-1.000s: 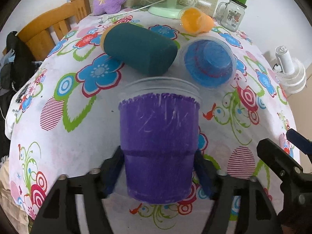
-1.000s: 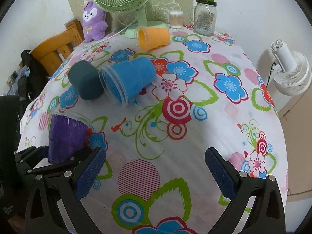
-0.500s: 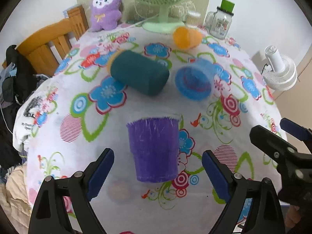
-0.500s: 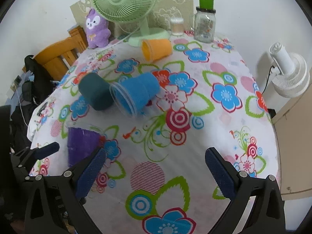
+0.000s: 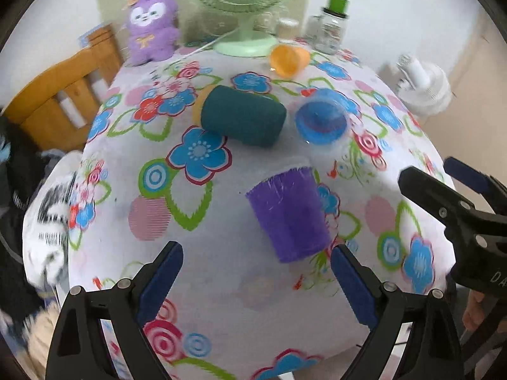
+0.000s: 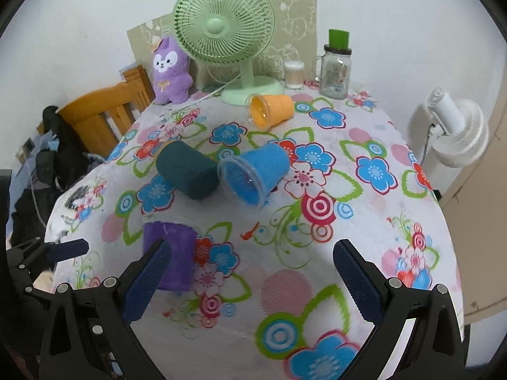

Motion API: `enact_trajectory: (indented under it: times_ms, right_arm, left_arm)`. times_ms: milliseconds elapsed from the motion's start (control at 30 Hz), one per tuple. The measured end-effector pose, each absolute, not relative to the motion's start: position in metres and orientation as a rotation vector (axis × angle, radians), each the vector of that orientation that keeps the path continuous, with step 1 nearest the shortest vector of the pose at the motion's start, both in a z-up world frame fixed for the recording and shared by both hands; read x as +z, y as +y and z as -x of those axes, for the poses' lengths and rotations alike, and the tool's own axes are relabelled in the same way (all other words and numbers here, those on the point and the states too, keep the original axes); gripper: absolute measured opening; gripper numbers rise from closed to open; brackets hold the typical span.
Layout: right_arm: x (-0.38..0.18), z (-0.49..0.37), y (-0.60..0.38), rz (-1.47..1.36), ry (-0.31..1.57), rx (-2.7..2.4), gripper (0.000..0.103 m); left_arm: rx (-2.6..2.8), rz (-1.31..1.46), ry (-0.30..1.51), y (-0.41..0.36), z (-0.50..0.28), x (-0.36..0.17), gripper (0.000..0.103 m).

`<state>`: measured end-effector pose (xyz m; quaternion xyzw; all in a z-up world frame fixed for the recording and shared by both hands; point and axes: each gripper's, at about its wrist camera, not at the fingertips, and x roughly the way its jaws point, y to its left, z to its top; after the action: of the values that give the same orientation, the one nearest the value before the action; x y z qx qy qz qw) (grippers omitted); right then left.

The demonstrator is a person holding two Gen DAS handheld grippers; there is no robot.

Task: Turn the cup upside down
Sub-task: 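Move the right gripper to the upright purple cup, then close the right gripper around the purple cup and lift it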

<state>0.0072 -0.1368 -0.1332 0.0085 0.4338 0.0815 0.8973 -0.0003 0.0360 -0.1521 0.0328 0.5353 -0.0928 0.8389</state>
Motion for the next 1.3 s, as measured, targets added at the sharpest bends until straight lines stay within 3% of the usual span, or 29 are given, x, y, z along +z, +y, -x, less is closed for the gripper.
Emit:
enact_trajectory:
  times_ms: [533, 833, 1000, 1300]
  right_arm:
    - [-0.171, 0.041, -0.076, -0.014, 0.781, 0.093, 0.102]
    - [-0.212, 0.047, -0.063, -0.018, 0.732, 0.129, 0.092]
    - [-0.219, 0.047, -0.053, -0.004, 0.716, 0.149, 0.083]
    - [-0.23, 0.043, -0.048, -0.022, 0.706, 0.155, 0.076]
  left_arm:
    - [-0.431, -0.292, 1.177, 0.069, 0.008, -0.18, 0.096]
    - [-0.449, -0.357, 1.156, 0.078, 0.013, -0.209, 0.096]
    - [-0.468, -0.376, 1.163, 0.081, 0.018, -0.22, 0.096]
    - [-0.542, -0.394, 1.17, 0.078, 0.012, -0.227, 0.096]
